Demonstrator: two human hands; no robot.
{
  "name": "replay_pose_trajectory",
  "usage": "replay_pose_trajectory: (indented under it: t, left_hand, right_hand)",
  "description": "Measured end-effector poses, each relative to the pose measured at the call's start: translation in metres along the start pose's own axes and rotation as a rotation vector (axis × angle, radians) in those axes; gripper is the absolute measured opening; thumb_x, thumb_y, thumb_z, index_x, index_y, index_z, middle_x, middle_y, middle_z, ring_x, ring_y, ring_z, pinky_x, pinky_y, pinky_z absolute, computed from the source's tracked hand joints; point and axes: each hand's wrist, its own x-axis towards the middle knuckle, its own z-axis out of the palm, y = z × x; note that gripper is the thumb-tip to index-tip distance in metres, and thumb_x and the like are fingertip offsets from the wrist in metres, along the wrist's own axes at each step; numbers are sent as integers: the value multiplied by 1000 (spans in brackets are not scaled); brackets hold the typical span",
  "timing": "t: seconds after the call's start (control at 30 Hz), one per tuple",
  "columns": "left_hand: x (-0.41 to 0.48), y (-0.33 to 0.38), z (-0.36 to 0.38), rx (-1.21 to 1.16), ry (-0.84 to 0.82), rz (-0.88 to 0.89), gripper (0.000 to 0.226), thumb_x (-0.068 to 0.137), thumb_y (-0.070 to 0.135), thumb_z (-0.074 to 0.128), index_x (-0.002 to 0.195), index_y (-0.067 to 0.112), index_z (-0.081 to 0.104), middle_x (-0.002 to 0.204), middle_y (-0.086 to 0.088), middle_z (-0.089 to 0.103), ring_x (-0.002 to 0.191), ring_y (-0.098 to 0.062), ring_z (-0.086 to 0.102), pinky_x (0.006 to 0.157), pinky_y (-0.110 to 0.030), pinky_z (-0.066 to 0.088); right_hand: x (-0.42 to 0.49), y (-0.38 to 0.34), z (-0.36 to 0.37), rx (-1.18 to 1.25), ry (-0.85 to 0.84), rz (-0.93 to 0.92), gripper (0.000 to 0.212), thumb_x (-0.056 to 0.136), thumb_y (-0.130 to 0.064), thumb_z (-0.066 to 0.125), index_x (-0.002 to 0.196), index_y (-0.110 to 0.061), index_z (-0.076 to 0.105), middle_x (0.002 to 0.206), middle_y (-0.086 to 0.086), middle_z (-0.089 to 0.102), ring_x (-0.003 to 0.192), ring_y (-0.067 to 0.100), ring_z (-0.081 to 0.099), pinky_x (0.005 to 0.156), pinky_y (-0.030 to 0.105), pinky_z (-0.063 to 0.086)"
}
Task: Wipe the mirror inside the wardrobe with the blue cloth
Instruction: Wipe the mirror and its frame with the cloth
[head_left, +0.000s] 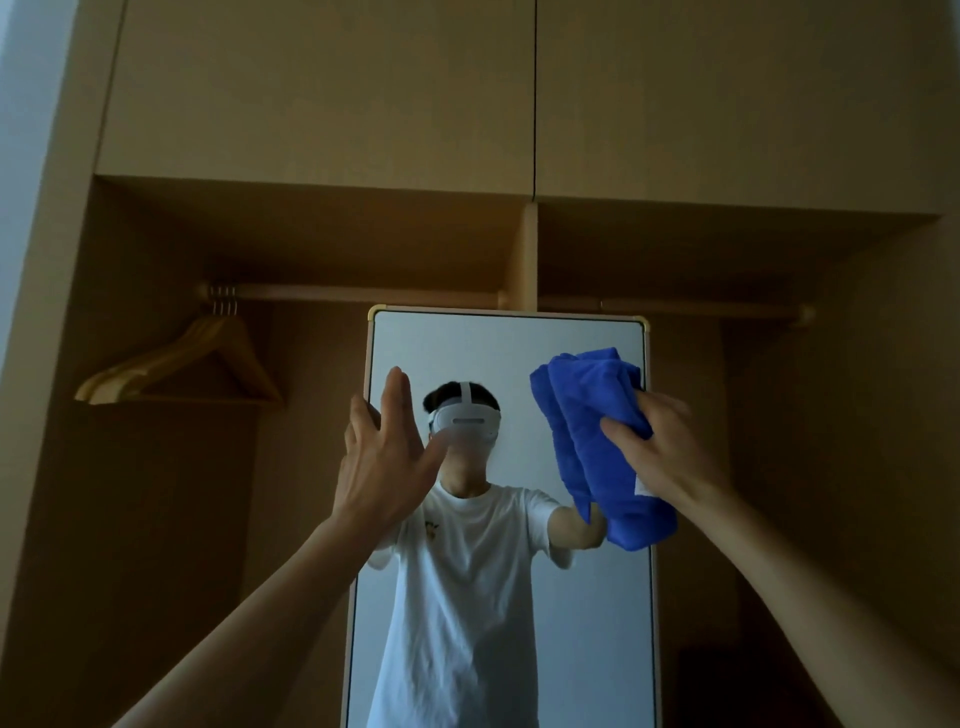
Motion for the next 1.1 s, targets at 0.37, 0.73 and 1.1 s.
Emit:
replay_pose_trajectory:
  t: [0.37,0.73,1.1]
  left_hand:
    - [-7,-5,6,-44,-31,-84,98,83,75,60,152,53,-7,156,-11,22,136,-46,40,95,-58,48]
    - [-22,9,-3,-43,-9,-154,100,83,74,59,155,49,-5,162,-13,20,143,-43,33,102,-60,44]
    - [-43,30,-30,-56,12,-147,100,76,79,49,155,50,-5,158,-13,24,138,-44,36,100,-59,44]
  right_hand:
    - [-5,15,-2,288,-114,251,8,98,-28,60,103,-22,59,91,6,67,82,21,66,69,29,50]
    - [-24,13,-3,445,-167,349,12,96,-27,61,108,-25,60,106,6,68,94,21,67,87,42,54]
    - [-40,-11,-27,447,-141,290,6,96,-24,61,101,-23,61,99,6,69,89,21,67,82,40,54]
